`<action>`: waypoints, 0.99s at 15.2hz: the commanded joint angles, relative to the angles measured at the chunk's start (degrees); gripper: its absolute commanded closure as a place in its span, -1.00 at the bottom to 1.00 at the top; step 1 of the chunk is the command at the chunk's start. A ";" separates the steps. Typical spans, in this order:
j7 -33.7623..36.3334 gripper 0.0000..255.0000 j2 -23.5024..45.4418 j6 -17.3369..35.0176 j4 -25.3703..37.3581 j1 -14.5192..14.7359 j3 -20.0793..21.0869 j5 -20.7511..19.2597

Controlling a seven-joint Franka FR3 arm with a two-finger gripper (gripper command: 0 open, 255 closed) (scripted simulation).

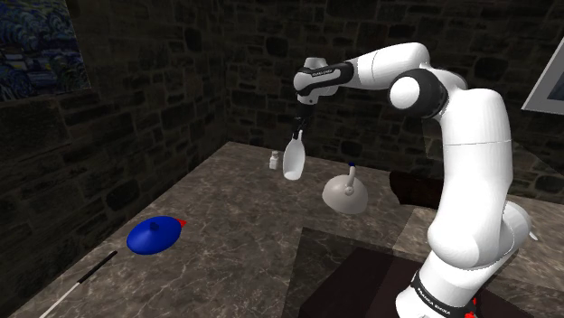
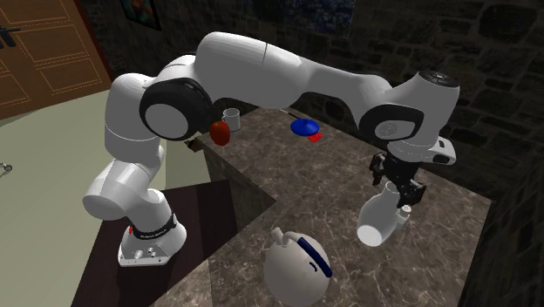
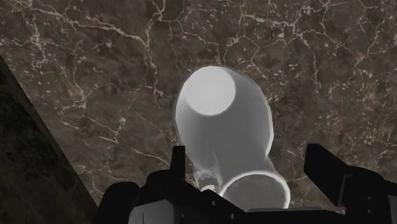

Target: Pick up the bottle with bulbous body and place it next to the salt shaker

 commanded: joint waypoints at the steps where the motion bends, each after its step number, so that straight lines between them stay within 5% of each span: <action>1: 0.00 -1.00 0.00 0.00 0.01 0.00 0.00 0.00; 7: -0.03 -1.00 -1.31 -6.59 5.28 -0.09 0.02 0.08; 15: -0.03 -1.00 -1.31 -6.59 5.28 -0.09 0.02 0.08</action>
